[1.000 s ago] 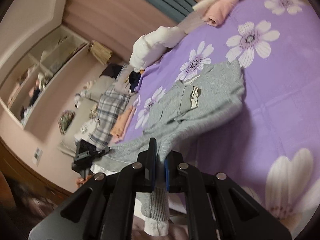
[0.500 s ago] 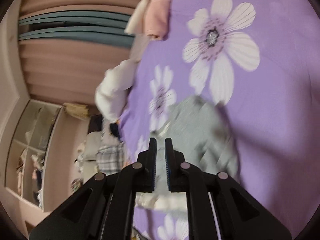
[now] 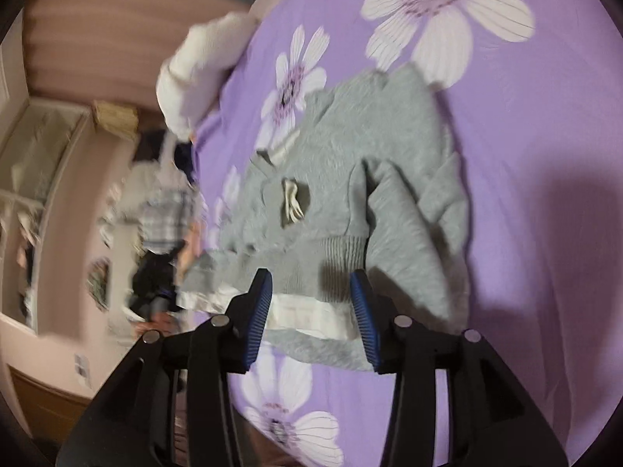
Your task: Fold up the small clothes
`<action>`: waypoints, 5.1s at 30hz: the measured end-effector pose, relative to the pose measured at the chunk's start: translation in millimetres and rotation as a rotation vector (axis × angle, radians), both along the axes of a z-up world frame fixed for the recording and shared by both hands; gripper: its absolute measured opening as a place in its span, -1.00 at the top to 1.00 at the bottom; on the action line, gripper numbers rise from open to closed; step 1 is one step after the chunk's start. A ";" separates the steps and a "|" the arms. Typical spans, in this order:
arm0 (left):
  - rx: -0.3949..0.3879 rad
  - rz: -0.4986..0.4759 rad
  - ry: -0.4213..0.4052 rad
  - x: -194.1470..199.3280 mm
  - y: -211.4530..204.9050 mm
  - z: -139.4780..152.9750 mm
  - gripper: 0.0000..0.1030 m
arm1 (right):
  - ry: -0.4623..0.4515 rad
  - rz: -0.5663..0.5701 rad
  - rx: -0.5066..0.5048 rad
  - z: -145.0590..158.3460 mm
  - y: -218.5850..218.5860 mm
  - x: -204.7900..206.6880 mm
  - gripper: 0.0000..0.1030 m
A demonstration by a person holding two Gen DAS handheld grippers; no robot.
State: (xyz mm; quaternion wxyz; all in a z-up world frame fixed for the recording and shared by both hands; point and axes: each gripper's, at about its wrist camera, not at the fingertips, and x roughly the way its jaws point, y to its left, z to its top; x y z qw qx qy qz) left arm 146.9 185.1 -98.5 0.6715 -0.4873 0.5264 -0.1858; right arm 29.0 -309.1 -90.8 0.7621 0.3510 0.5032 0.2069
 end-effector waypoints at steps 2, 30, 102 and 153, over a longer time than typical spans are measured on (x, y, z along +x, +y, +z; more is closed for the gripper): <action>0.012 -0.011 0.007 -5.1 -2.5 0.6 -0.05 | 0.039 -0.010 -0.011 -10.0 2.9 7.5 0.16; -0.096 0.133 -0.054 43.9 -5.3 -2.4 0.62 | 0.013 -0.329 0.368 -5.2 -24.6 75.9 0.65; 0.654 -0.112 -0.287 -98.9 -37.2 -5.3 0.08 | -0.313 0.108 -0.790 -8.9 19.3 -7.9 0.47; 0.167 0.075 -0.143 -38.2 -19.3 -40.1 0.35 | -0.386 0.137 -0.490 15.1 138.1 -30.3 -0.31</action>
